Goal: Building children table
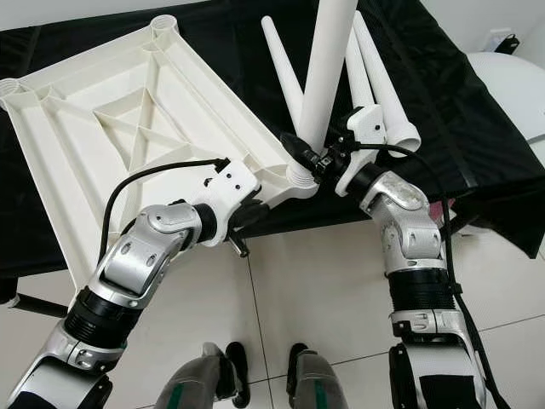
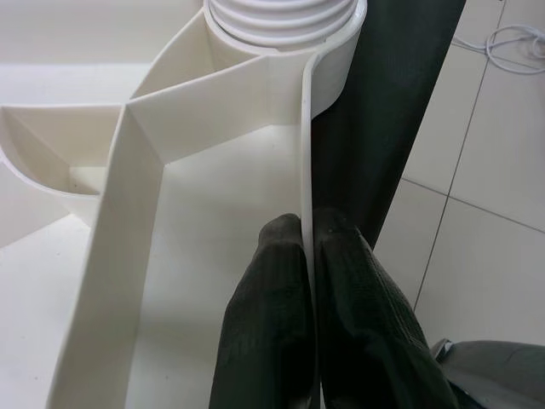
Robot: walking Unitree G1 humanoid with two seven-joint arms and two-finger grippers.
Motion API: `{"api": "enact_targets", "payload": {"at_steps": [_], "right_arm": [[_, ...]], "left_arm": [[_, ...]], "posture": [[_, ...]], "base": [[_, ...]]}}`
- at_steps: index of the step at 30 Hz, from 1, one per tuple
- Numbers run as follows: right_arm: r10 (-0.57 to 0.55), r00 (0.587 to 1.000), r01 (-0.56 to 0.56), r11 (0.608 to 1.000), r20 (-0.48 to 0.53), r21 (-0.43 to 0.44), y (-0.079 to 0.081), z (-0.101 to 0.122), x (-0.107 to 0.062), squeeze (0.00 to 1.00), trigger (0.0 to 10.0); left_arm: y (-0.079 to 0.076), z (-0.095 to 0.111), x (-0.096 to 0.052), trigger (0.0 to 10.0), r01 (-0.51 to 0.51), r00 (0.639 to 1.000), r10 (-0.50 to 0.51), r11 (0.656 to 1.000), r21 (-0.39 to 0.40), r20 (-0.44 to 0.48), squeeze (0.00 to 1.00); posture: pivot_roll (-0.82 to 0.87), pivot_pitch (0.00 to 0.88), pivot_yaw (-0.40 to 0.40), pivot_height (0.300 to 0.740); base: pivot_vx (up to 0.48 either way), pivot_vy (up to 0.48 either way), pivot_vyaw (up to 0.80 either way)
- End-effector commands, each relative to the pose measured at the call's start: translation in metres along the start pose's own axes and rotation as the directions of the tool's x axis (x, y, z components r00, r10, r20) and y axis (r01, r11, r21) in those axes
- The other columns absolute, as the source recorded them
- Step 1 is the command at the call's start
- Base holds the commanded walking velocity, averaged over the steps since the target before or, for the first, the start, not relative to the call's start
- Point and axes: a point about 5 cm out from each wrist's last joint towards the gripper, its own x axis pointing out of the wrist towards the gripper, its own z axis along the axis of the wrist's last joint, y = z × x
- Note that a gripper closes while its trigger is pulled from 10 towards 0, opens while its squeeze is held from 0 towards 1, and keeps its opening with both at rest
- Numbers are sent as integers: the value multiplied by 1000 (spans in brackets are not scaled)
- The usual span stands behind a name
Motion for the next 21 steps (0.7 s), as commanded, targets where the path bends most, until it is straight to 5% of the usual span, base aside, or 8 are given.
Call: {"api": "enact_targets", "payload": {"at_steps": [1, 21], "right_arm": [[-11, 1000, 11, 1000, -12, 14, 7, -5, 2, 0, 10000], [-225, 971, 225, 974, 87, 9, 36, 11, 15, 0, 10000]], "left_arm": [[3, -13, -1, 10000, -79, 995, 77, 996, -28, -55, 0], [4, -13, -2, 10000, -86, 995, 84, 996, -36, -55, 0]], "posture": [[-97, 213, 48, 740], [-93, 218, 45, 740]], "base": [[0, 0, 0], [0, 0, 0]]}}
